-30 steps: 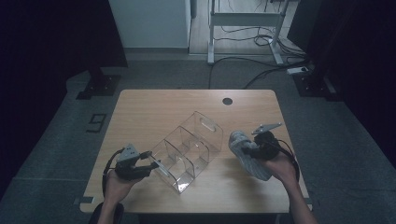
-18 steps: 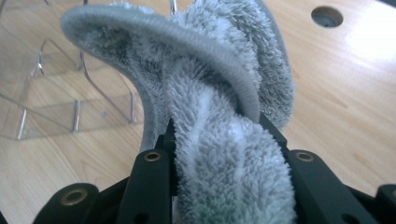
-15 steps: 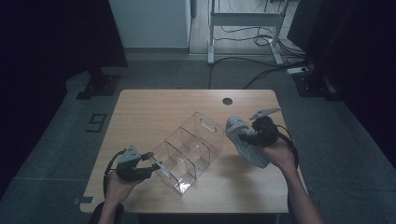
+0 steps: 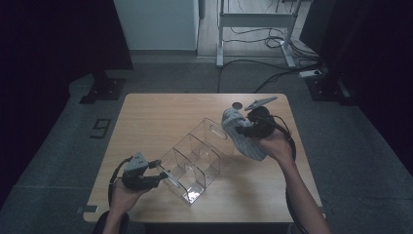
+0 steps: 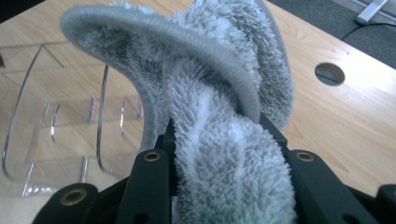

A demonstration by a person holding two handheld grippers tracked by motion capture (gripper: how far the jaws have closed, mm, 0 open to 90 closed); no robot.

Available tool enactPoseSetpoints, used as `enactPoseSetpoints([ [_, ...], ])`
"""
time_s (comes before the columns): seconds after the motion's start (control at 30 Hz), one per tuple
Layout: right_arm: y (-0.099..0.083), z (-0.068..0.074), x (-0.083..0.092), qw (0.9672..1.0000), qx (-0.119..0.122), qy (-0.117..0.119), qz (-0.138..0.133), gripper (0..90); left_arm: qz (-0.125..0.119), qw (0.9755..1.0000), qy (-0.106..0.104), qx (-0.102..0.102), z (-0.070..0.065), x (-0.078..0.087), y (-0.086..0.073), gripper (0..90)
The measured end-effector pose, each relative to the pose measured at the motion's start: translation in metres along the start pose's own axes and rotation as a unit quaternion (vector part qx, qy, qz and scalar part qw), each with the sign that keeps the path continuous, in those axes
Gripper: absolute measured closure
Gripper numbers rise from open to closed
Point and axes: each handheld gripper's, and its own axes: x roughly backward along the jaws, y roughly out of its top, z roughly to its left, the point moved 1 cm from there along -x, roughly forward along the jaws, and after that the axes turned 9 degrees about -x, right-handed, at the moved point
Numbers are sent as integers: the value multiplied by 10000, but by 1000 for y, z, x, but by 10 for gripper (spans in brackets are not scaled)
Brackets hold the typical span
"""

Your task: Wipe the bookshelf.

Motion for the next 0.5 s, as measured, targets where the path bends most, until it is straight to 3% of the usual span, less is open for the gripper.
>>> enactPoseSetpoints([
  [0.5, 35, 17, -41, 9999, 95, -40, -5, 640, -13, 10000, -75, -44, -2, -1, 1, 420],
])
